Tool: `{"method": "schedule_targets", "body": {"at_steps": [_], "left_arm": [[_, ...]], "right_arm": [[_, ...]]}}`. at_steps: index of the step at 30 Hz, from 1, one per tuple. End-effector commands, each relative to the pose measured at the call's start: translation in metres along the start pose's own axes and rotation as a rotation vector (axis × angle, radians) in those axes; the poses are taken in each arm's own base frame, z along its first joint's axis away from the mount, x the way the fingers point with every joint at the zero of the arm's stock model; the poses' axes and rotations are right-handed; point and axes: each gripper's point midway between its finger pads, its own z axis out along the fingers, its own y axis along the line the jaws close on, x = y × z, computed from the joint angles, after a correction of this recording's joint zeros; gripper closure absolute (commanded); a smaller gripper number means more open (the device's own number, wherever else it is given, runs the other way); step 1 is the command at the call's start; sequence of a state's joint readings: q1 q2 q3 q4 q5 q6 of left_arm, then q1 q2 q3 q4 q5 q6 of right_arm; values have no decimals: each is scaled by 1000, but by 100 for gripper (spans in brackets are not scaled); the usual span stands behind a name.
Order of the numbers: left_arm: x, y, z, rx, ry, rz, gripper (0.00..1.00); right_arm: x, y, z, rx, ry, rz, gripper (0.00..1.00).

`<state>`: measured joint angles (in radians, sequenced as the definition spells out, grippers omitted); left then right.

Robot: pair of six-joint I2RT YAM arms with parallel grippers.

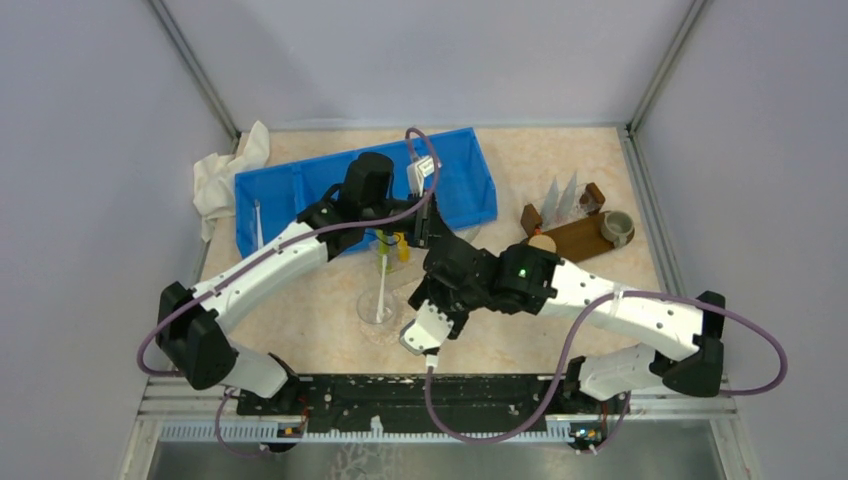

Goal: Prepare toiletry sets of a toothbrush and toothpaste on the tray
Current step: Place the toothbrush in the cup.

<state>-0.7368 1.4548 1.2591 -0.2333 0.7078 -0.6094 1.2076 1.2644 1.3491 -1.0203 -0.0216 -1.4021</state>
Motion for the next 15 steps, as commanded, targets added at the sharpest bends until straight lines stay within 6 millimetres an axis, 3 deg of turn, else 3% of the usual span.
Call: {"method": "schedule_targets", "body": {"at_steps": [1,3,5,7,11,15], "left_arm": [[-6,-9,0,9,-9,20,100],[-5,-9,0,8,-9,16,100],[-6,-10,-2,7,-22,19,99],[-8,-14,-6,13,-47,29,89],[-19,-20,-20,-5,-151,63,45],[-33,-26,-46,-38,-315,158,25]], "right_arm": [[14,-20,5,102,145,-4,51],[16,-22,8,118,170,-8,61],[11,-25,9,137,159,0,79],[6,-29,7,155,129,22,100],[-15,-29,-3,164,-1,67,100],[-40,-24,-21,137,-194,133,100]]}}
